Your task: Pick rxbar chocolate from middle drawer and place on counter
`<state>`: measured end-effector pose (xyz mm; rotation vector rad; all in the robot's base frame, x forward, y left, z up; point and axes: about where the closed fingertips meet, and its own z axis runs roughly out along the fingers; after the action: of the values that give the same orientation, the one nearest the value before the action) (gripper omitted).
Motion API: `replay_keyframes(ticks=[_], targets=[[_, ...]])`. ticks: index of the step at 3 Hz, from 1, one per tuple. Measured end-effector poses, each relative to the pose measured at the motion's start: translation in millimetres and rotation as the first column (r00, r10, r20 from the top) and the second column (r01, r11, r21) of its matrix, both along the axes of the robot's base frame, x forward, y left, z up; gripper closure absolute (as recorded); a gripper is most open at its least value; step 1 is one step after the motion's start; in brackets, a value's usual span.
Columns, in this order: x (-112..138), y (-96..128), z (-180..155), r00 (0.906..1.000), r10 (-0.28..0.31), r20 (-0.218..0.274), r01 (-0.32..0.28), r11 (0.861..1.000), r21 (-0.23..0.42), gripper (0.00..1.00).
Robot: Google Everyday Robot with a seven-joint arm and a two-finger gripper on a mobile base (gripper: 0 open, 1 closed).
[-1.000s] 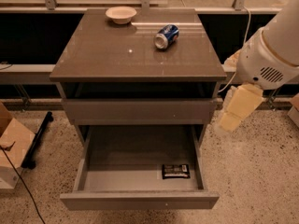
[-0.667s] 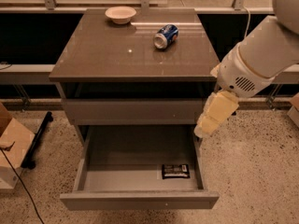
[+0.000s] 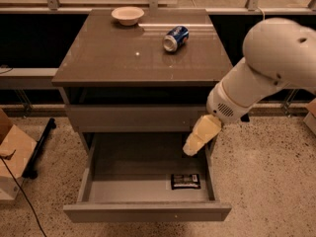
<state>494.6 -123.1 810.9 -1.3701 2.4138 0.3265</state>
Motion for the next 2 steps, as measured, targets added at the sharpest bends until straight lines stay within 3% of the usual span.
replay_keyframes(ticks=[2], targets=[[15.8, -1.5, -74.9, 0.9895, -0.029, -0.142, 0.029, 1.0, -0.003, 0.0]])
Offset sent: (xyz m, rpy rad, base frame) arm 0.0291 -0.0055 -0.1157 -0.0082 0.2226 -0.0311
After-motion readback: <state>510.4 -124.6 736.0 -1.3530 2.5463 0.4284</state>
